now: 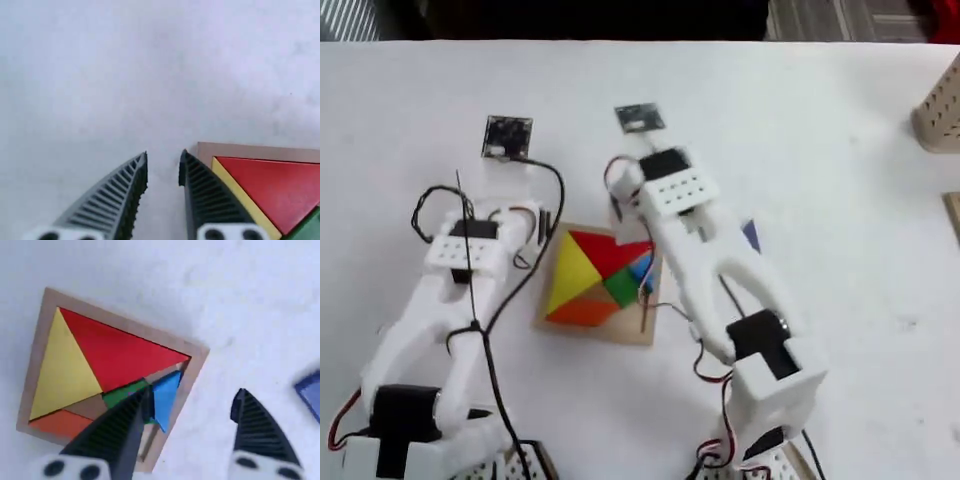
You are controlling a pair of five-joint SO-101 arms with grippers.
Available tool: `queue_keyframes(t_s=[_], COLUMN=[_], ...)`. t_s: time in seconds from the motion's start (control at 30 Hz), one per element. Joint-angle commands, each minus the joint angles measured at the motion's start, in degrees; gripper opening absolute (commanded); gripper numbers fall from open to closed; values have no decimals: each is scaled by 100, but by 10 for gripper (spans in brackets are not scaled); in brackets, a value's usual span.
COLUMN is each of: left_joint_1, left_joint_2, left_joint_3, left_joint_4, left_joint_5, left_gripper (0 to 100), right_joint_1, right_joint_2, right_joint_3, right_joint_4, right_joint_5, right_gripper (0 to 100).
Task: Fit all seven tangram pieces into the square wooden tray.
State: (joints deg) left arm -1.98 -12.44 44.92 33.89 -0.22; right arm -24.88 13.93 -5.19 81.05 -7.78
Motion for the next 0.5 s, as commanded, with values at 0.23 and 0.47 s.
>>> queue_keyframes(t_s=[0.23, 0.47], left_joint_1=[840, 1473], left_joint_2=[-1455, -2642], left_joint_3=[712, 1635], left_joint_4=[18, -97], left_joint_5=[-35, -35], left_gripper=[35, 23], right_joint_1=[1956, 2870], right_joint_2=[-75, -101], right_joint_3=[-35, 756], right_joint_4=[664, 470], right_joint_5=[88, 949], right_gripper=[25, 18])
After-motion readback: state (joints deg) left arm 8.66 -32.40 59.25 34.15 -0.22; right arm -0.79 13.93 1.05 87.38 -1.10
